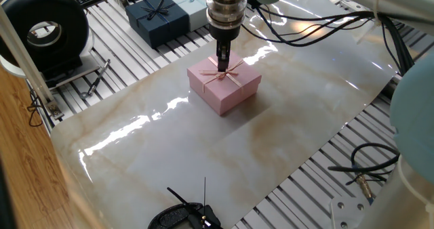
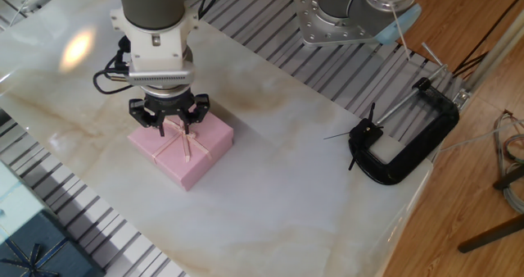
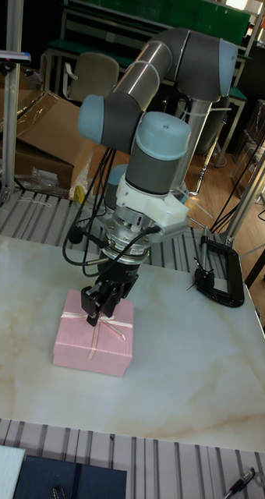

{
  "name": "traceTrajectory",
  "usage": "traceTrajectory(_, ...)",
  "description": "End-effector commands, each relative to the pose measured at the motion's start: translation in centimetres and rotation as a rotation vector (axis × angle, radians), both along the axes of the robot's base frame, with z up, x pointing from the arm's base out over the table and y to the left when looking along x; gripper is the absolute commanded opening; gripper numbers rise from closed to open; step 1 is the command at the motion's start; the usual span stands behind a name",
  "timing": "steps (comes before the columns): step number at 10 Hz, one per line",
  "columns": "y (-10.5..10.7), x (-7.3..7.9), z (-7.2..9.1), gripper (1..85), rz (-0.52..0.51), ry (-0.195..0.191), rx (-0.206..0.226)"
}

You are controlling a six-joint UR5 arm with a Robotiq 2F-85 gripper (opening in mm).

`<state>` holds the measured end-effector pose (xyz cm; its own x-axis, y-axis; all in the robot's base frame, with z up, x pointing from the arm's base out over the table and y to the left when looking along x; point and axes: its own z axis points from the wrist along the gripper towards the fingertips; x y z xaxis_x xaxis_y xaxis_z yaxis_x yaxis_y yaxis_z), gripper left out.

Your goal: Open a box

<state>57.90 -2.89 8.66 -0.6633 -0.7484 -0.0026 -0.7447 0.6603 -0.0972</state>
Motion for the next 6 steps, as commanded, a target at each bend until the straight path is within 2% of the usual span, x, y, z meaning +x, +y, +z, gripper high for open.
traceTrajectory(1,0.44,-0.21,-0.15,44.0,0.021,0.004,0.014)
traceTrajectory(4,1.0,-0.67,-0.41,44.0,0.031,-0.005,0.053)
traceTrajectory(6,0.27,-1.19,-0.3,43.3,0.042,-0.002,0.031)
